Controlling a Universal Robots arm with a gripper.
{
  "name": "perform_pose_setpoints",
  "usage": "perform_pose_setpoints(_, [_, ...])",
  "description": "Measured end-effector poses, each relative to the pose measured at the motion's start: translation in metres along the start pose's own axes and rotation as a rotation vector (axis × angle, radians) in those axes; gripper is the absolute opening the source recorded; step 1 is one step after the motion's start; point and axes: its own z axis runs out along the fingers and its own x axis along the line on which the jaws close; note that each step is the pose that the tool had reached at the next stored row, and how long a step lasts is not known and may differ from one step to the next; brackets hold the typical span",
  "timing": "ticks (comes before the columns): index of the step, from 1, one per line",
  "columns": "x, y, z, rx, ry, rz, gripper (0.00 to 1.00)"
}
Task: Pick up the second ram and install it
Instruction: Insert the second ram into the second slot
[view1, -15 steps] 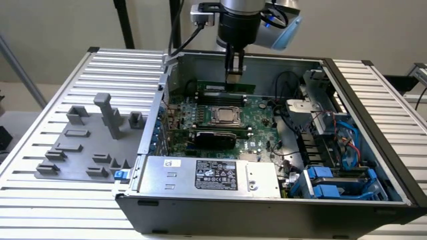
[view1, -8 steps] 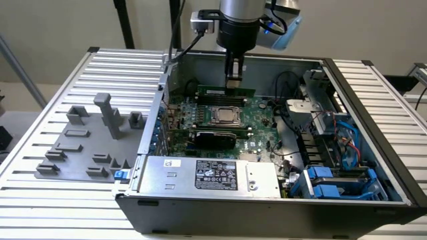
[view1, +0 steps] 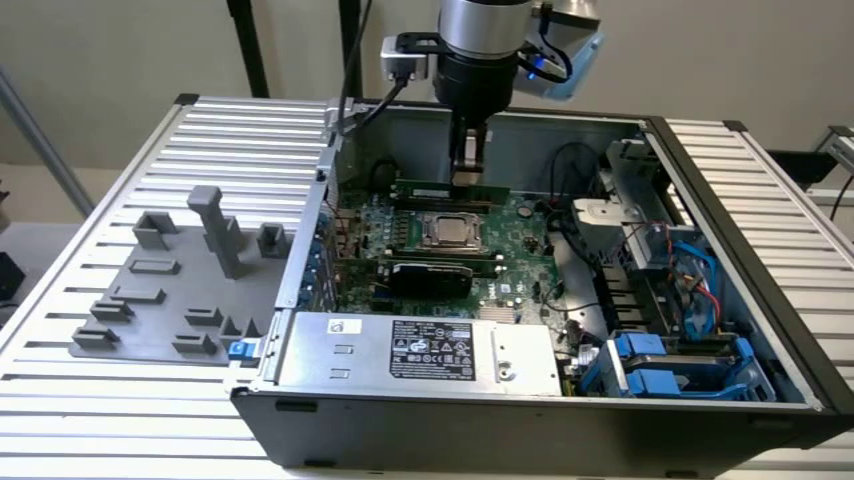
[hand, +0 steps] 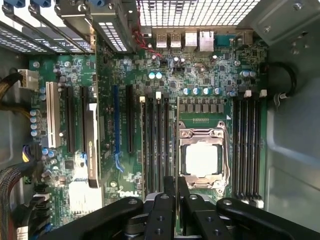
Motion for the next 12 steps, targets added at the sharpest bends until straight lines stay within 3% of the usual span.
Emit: perform_pose_setpoints(12, [0.004,-0.0002,0.0214,0.0066,-0.0002,0.000,0.14])
